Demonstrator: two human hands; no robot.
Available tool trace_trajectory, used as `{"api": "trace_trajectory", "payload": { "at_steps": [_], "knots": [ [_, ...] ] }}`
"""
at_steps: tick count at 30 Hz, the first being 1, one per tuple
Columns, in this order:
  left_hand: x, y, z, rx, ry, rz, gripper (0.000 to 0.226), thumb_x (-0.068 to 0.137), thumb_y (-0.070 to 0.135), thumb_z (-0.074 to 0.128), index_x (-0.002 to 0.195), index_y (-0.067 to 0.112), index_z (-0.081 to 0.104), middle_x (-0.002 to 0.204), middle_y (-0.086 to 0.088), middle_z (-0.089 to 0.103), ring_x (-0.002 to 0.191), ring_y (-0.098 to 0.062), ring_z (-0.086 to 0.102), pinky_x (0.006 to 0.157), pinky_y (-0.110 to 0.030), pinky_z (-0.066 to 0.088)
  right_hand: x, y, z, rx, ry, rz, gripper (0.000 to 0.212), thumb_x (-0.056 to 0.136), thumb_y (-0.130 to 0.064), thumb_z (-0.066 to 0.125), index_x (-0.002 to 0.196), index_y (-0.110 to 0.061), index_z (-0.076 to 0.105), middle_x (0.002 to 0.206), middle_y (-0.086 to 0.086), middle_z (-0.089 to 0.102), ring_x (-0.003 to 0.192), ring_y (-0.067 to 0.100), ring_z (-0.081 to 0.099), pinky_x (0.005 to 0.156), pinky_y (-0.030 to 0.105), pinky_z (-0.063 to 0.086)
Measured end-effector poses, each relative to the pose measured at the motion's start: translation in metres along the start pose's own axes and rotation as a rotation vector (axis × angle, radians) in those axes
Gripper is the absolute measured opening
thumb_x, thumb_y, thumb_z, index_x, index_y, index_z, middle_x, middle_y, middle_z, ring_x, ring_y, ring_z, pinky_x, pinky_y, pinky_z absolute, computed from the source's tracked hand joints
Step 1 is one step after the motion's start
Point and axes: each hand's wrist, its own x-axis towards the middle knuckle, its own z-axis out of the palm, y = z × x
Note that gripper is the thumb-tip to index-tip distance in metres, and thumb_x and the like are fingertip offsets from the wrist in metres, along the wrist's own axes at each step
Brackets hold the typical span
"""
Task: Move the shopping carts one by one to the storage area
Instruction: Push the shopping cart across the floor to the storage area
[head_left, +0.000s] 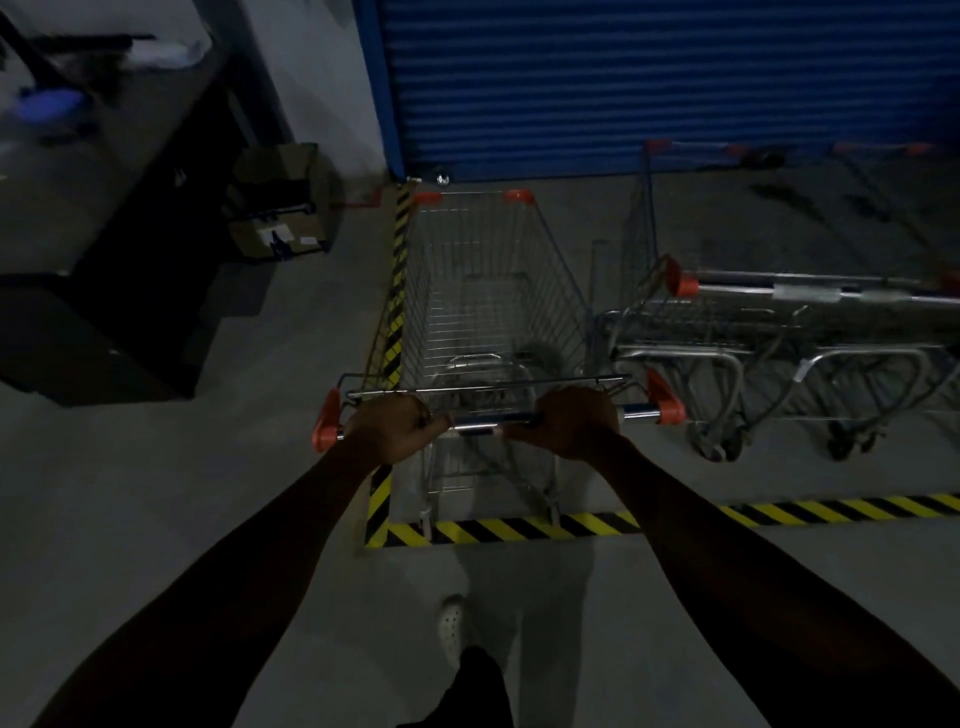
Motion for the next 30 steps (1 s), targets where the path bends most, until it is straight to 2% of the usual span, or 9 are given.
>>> {"api": "trace_trajectory", "payload": {
  "at_steps": [3, 8, 12, 15, 18, 22, 26, 28, 30],
  "knots": [
    [0.035, -0.02, -0.01, 0.021, -0.024, -0.027, 0.076, 0.081, 0.08, 0.02, 0.052, 0.018, 0.052, 0.05, 0.003, 0.051, 0.056, -0.012, 0.059, 0.059, -0.03, 0.047, 0.04, 0.0, -0.006, 0.003, -0.012, 0.011, 0.077, 0.067, -0.098, 0.029, 0.057, -0.023, 0.043, 0.061, -0.005, 0.05, 0.071, 0.018, 0.061, 0.066, 0.025, 0.044],
    [0.086, -0.038, -0.026, 0.032, -0.072, -0.05, 0.062, 0.097, 0.058, 0.045, 0.048, 0.021, 0.045, 0.049, 0.008, 0.043, 0.054, -0.013, 0.05, 0.057, -0.028, 0.037, 0.098, 0.008, -0.008, 0.0, -0.009, 0.034, 0.076, 0.071, -0.095, 0.036, 0.05, -0.023, 0.046, 0.05, -0.006, 0.047, 0.051, 0.01, 0.049, 0.058, 0.023, 0.044],
    [0.116, -0.047, -0.037, -0.006, -0.059, -0.045, 0.057, 0.099, 0.051, 0.048, 0.048, 0.026, 0.042, 0.051, 0.01, 0.041, 0.051, -0.007, 0.043, 0.055, -0.026, 0.031, 0.129, 0.015, -0.011, -0.044, 0.03, 0.04, 0.083, 0.068, -0.099, 0.028, 0.052, -0.021, 0.054, 0.051, -0.004, 0.053, 0.053, 0.01, 0.054, 0.06, 0.023, 0.049],
    [0.135, -0.052, -0.043, -0.003, -0.053, -0.055, 0.058, 0.101, 0.05, 0.045, 0.05, 0.024, 0.043, 0.053, 0.008, 0.044, 0.053, -0.008, 0.046, 0.05, -0.023, 0.024, 0.147, 0.019, -0.02, -0.033, 0.018, 0.011, 0.077, 0.075, -0.093, 0.035, 0.052, -0.021, 0.05, 0.05, -0.004, 0.049, 0.05, 0.008, 0.047, 0.052, 0.02, 0.035],
    [0.153, -0.057, -0.045, -0.023, -0.062, -0.086, 0.059, 0.094, 0.063, 0.034, 0.053, 0.022, 0.049, 0.056, 0.004, 0.051, 0.057, -0.013, 0.053, 0.05, -0.023, 0.026, 0.166, 0.024, -0.028, -0.029, -0.012, -0.012, 0.074, 0.077, -0.09, 0.038, 0.052, -0.021, 0.048, 0.05, -0.003, 0.047, 0.048, 0.008, 0.044, 0.05, 0.02, 0.028],
    [0.175, -0.06, -0.043, -0.072, -0.066, -0.13, 0.057, 0.095, 0.06, 0.038, 0.055, 0.022, 0.055, 0.057, 0.004, 0.056, 0.058, -0.012, 0.057, 0.051, -0.023, 0.031, 0.191, 0.038, -0.03, -0.014, -0.052, 0.015, 0.081, 0.073, -0.095, 0.034, 0.056, -0.019, 0.057, 0.053, -0.003, 0.051, 0.054, 0.011, 0.051, 0.057, 0.023, 0.037],
    [0.196, -0.058, -0.046, -0.232, -0.008, -0.24, 0.042, 0.098, 0.046, 0.047, 0.064, 0.027, 0.06, 0.06, 0.008, 0.059, 0.061, -0.007, 0.058, 0.055, -0.023, 0.036, 0.205, 0.047, -0.033, -0.033, -0.044, -0.026, 0.081, 0.072, -0.095, 0.026, 0.053, -0.02, 0.049, 0.052, -0.004, 0.048, 0.06, 0.015, 0.054, 0.072, 0.028, 0.052],
    [0.207, -0.057, -0.049, -0.285, 0.02, -0.326, 0.041, 0.1, 0.034, 0.051, 0.06, 0.025, 0.055, 0.058, 0.008, 0.056, 0.06, -0.007, 0.056, 0.055, -0.024, 0.031, 0.209, 0.05, -0.034, -0.024, -0.018, -0.055, 0.08, 0.071, -0.095, 0.024, 0.052, -0.02, 0.046, 0.052, -0.003, 0.045, 0.061, 0.016, 0.055, 0.07, 0.027, 0.051],
    [0.214, -0.06, -0.045, -0.258, 0.015, -0.382, 0.043, 0.098, 0.036, 0.053, 0.058, 0.021, 0.056, 0.057, 0.006, 0.057, 0.061, -0.008, 0.058, 0.056, -0.024, 0.034, 0.209, 0.053, -0.036, -0.002, -0.001, -0.077, 0.075, 0.075, -0.092, 0.032, 0.053, -0.021, 0.042, 0.052, -0.004, 0.041, 0.061, 0.015, 0.05, 0.061, 0.024, 0.042]
  ]
}}
